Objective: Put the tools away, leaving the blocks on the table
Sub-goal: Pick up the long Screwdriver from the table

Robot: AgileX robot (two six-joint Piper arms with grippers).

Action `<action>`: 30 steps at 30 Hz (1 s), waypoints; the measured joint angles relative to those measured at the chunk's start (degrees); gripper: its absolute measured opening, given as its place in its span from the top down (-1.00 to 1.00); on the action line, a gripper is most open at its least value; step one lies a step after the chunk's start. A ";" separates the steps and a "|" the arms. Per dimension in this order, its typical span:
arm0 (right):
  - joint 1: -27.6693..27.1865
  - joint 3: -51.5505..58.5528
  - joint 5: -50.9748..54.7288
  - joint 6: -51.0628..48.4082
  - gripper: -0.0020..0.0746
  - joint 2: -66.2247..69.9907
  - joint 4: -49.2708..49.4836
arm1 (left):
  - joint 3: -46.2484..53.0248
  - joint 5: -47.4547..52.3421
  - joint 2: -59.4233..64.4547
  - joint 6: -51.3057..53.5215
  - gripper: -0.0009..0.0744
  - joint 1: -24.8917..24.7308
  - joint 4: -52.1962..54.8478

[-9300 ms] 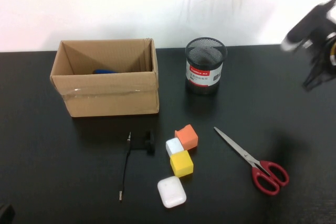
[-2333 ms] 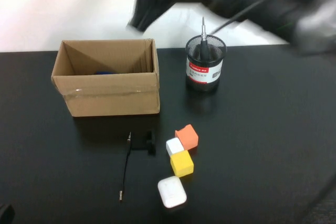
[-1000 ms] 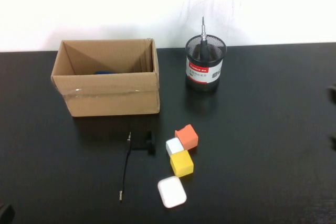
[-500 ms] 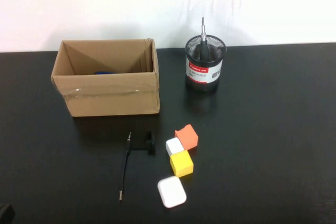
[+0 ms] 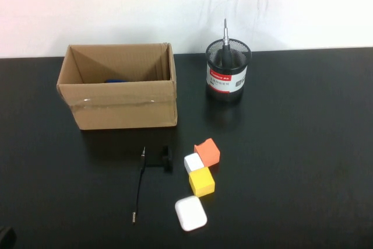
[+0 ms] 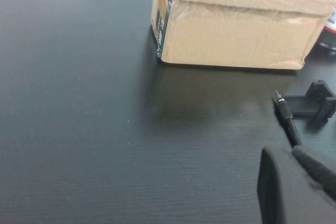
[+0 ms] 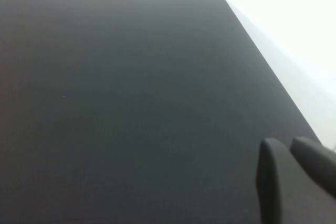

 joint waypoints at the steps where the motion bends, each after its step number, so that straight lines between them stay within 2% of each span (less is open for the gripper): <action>1: 0.00 0.00 0.00 0.00 0.96 0.00 0.00 | 0.00 0.00 0.00 0.00 0.97 0.00 0.00; 15: 0.00 0.00 0.00 0.11 0.96 0.00 0.00 | 0.00 -1.68 0.00 0.22 0.97 0.00 0.95; 19: 0.00 0.00 0.00 0.11 0.96 0.00 -0.09 | 0.12 -15.72 0.00 0.22 0.97 0.00 -0.14; 26: 0.00 0.00 0.00 0.11 0.96 0.00 -0.09 | -0.39 -58.76 -0.11 0.34 0.97 0.00 -1.20; 28: 0.00 0.00 0.00 0.11 0.96 0.00 -0.19 | -3.15 -61.12 -0.23 0.34 0.97 0.00 -1.88; 30: 0.00 0.00 0.00 0.11 0.96 0.00 -0.23 | -9.25 -57.05 -0.36 0.18 0.97 0.00 -2.28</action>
